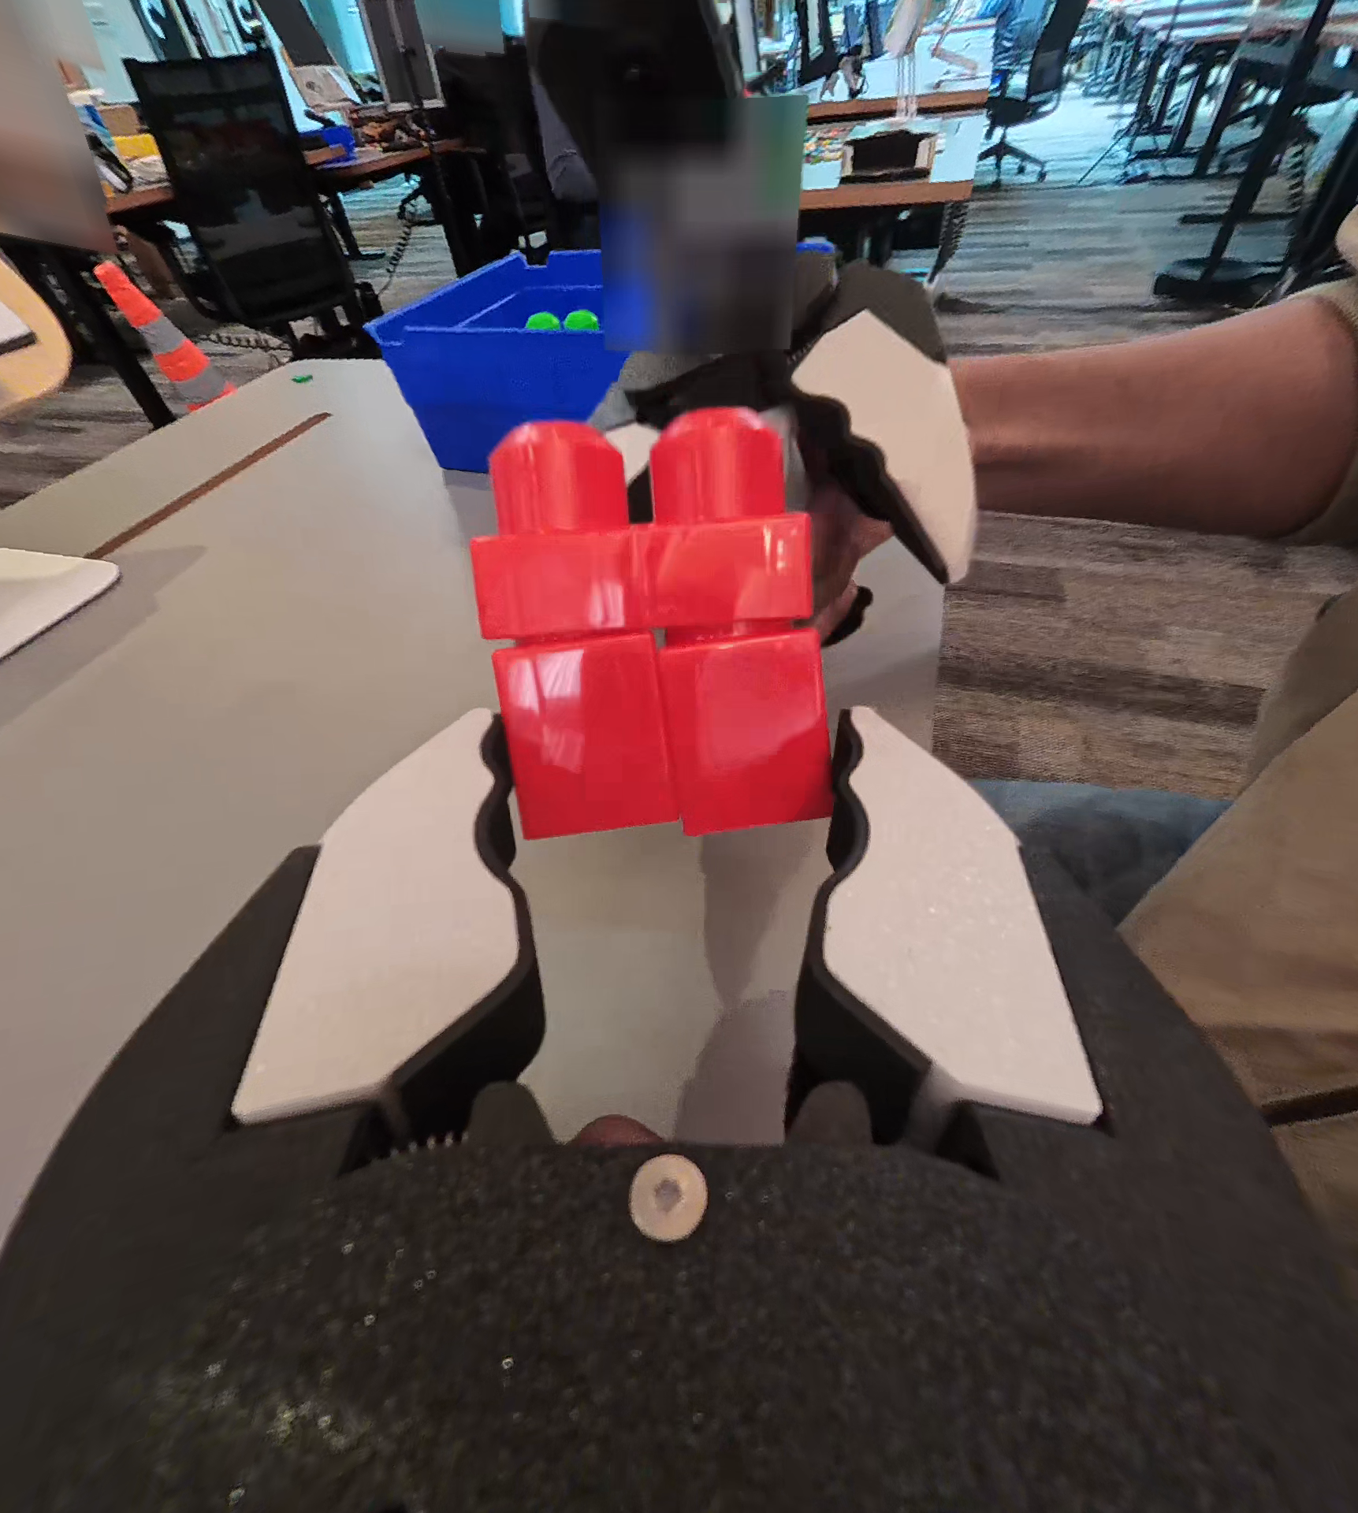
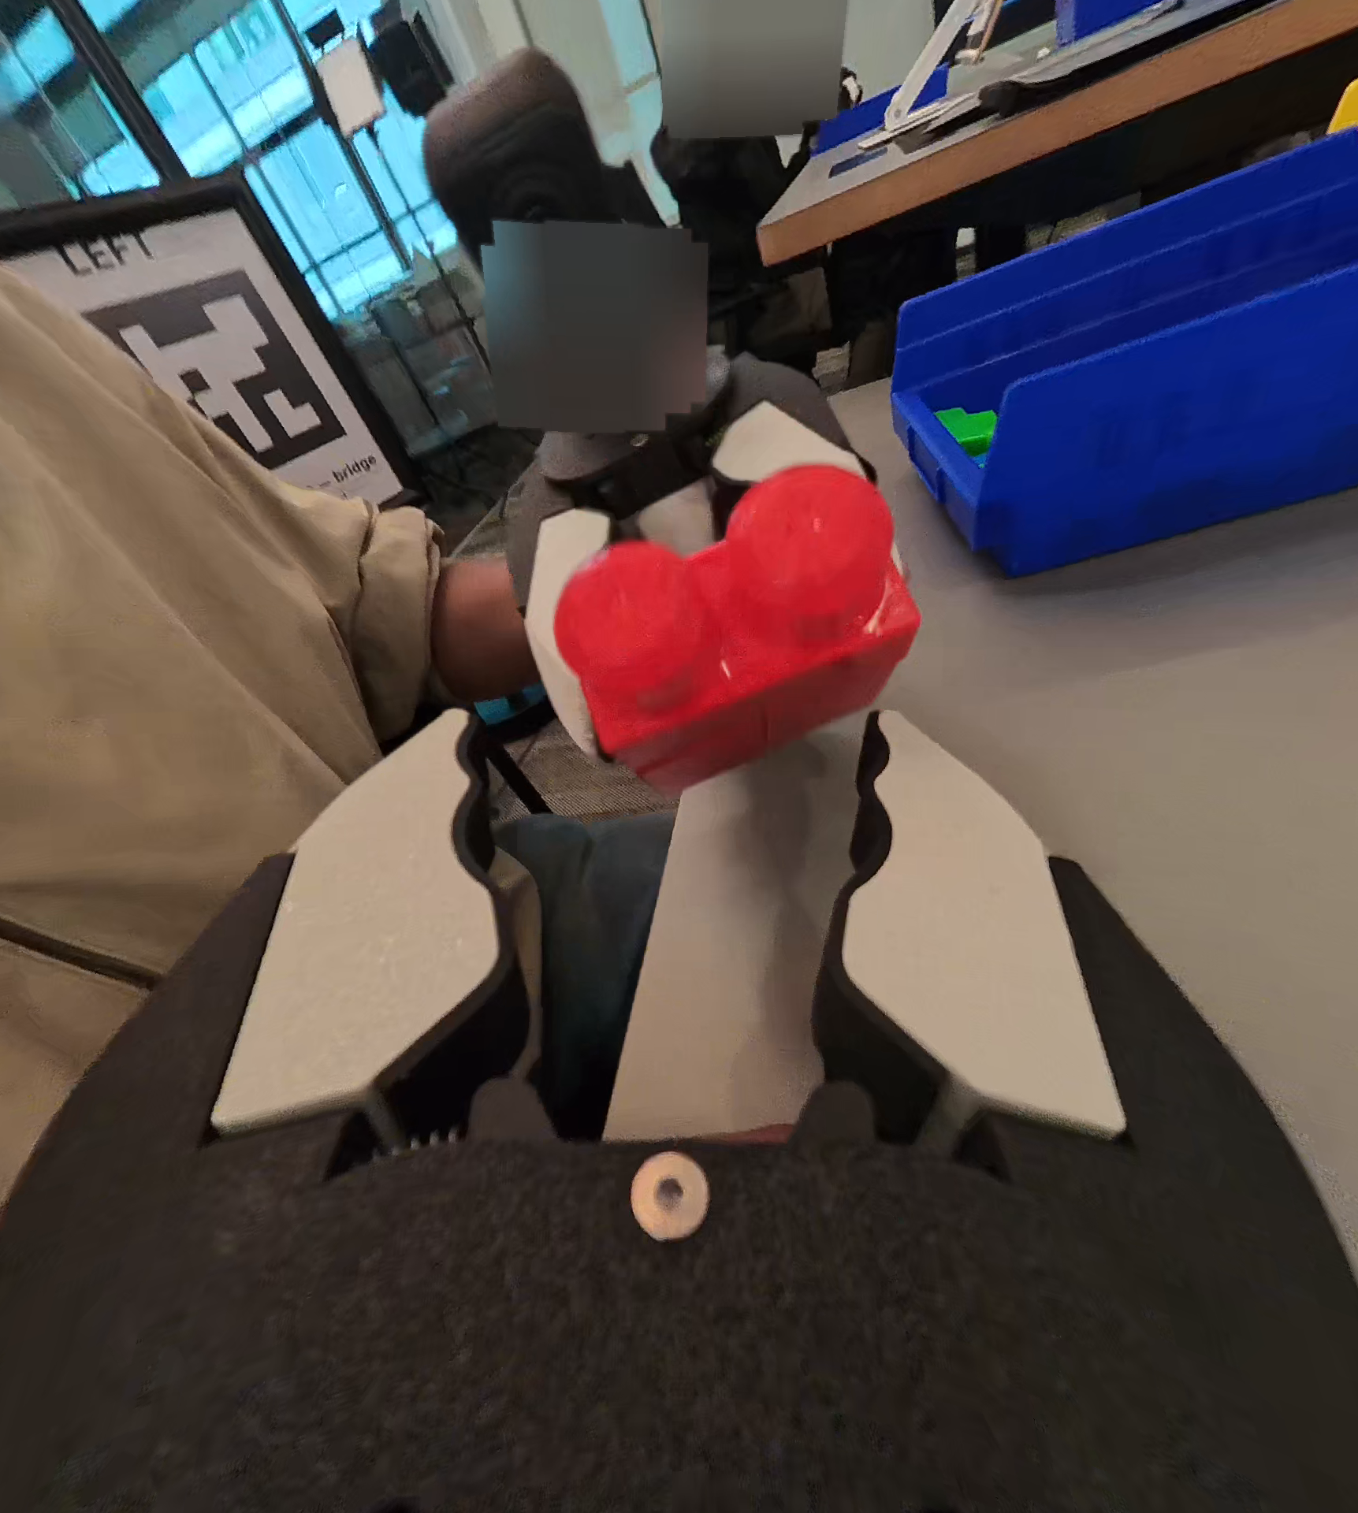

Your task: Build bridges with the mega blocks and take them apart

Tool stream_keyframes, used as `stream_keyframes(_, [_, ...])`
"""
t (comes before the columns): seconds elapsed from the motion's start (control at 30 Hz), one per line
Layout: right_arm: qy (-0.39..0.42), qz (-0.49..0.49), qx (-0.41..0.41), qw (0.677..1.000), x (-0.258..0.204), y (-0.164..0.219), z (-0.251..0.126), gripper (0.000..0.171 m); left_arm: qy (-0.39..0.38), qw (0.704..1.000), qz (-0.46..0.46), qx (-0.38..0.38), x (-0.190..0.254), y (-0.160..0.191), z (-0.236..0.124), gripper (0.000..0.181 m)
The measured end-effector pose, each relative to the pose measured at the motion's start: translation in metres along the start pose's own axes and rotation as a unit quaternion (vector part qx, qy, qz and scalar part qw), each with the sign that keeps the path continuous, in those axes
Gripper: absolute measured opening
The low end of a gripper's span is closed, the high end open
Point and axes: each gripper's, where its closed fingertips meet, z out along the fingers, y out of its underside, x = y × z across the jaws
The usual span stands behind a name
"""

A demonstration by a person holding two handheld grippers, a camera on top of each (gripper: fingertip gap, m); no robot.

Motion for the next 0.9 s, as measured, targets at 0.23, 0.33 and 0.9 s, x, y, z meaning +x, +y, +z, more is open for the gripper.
stream_keyframes(0.23, [-0.043,0.109,0.099,0.988,0.002,-0.02,-0.01,0.086,-0.063,0.995,0.068,-0.032,-0.009,0.002,0.007,0.074])
stream_keyframes(0.33, [-0.051,0.143,0.125,0.98,0.003,-0.026,-0.018,0.073,-0.088,0.992,0.077,-0.046,-0.018,0.007,0.008,0.074])
stream_keyframes(0.9, [-0.067,0.285,0.134,0.947,0.017,-0.018,-0.018,0.09,-0.099,0.983,0.149,-0.04,-0.014,0.002,0.024,0.072])
